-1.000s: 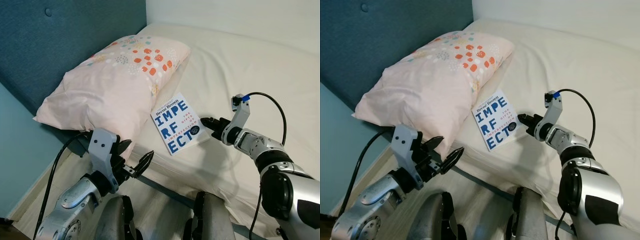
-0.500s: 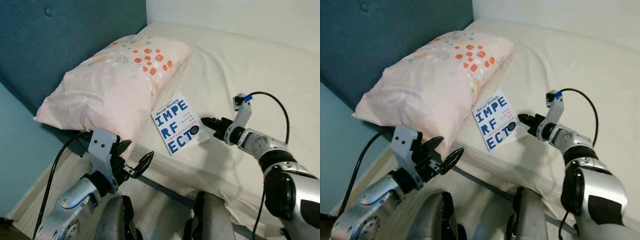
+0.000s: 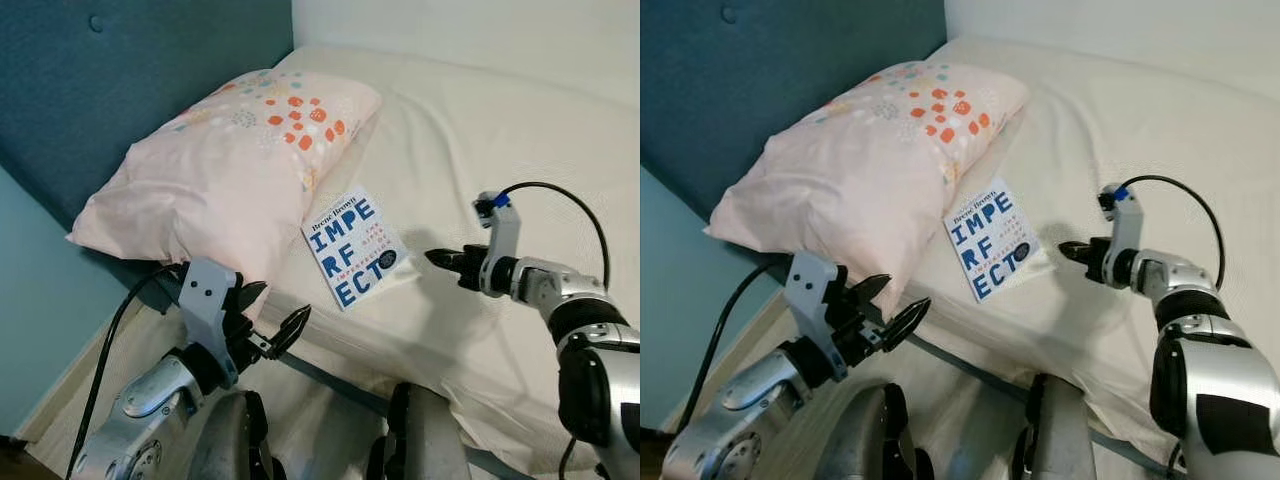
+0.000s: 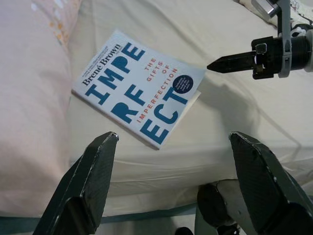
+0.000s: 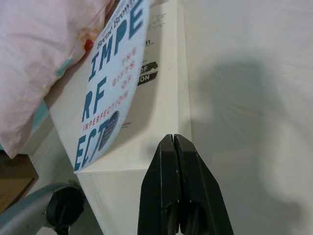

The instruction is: Clean up the room

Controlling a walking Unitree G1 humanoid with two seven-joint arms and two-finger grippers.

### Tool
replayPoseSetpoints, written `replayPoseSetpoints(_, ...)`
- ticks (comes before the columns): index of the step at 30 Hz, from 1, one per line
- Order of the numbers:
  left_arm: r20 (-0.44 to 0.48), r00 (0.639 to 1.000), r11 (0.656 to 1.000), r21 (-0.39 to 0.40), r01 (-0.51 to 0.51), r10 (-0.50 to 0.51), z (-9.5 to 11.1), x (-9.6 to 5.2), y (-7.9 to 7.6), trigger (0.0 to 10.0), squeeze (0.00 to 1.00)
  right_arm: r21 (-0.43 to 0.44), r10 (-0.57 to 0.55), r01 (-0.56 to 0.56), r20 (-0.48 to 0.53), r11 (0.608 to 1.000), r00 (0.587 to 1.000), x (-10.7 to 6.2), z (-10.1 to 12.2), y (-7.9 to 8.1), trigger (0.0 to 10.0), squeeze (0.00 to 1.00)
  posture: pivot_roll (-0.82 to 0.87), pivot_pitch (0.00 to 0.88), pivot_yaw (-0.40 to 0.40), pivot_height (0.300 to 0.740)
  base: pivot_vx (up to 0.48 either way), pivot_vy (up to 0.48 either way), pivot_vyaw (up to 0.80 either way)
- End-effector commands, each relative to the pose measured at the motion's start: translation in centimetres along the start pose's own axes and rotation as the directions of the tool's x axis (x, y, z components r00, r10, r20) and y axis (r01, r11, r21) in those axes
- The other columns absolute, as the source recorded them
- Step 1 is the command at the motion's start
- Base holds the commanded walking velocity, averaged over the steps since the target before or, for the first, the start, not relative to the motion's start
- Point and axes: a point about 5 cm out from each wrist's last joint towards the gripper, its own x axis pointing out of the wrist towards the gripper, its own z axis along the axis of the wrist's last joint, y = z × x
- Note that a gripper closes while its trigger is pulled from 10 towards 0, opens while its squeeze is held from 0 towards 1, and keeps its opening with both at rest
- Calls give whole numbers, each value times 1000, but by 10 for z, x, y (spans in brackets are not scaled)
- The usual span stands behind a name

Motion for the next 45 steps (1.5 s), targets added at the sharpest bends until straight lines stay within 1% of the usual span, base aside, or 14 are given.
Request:
replayPoseSetpoints(1,-34,999,1000,21,-6,7,-5,-5,2,10000,0,9,101,-102,38,995,994,-5,5,2,0,0,156,318,14,574,0,0,0)
replayPoseSetpoints(4,-58,997,998,54,-42,46,-11,-6,5,10000,0,-26,234,-234,-5,972,972,-7,1,7,0,0,150,301,10,574,0,0,0)
replayPoseSetpoints(9,-72,991,990,91,-107,114,-16,-8,12,10000,0,-76,195,-199,-53,977,979,-8,-6,4,0,0,141,282,9,574,0,0,0)
replayPoseSetpoints(15,-80,948,948,115,-298,308,-27,-12,33,10000,0,-28,189,-187,137,982,972,-17,5,-2,0,0,91,205,-2,574,0,0,0)
replayPoseSetpoints(16,-82,938,940,92,-329,336,-31,-13,36,10000,0,-26,175,-174,214,984,961,-17,11,-1,10000,0,79,195,-2,574,0,0,0)
replayPoseSetpoints(20,-88,928,932,67,-356,361,-35,-13,38,10000,0,-54,140,-131,270,990,953,-14,15,3,10000,0,52,181,8,574,0,0,0)
replayPoseSetpoints(22,-103,904,910,37,-412,414,-43,-15,42,10000,0,-141,50,-12,270,990,962,-6,12,8,10000,0,28,167,19,574,0,0,0)
replayPoseSetpoints(23,-134,869,879,29,-476,476,-52,-18,48,10000,0,-252,-19,95,286,963,958,4,7,19,10000,0,17,162,21,574,0,0,0)
replayPoseSetpoints(25,-160,841,853,18,-521,517,-60,-19,52,10000,0,-298,-54,155,322,942,945,12,1,31,10000,0,11,155,22,574,0,0,0)
replayPoseSetpoints(28,-180,816,834,49,-550,549,-68,-19,54,10000,0,-296,-85,212,390,932,917,22,-10,51,10000,0,5,144,19,574,0,0,0)
replayPoseSetpoints(32,-184,801,817,23,-576,570,-74,-16,54,10000,0,-151,-205,296,438,943,875,32,-43,72,10000,0,-3,127,10,574,0,0,0)
replayPoseSetpoints(36,-189,794,811,21,-585,578,-77,-17,54,10000,0,-146,-230,314,416,938,880,34,-57,80,10000,0,-5,129,8,574,0,0,0)
replayPoseSetpoints(40,-225,749,772,25,-635,623,-85,-26,57,10000,0,-233,-276,382,384,895,881,31,-89,89,10000,0,-11,124,11,574,0,0,0)
replayPoseSetpoints(45,-204,718,741,60,-669,665,-89,-27,58,10000,0,-239,-320,427,380,872,868,24,-101,85,10000,0,-22,117,13,574,0,0,0)
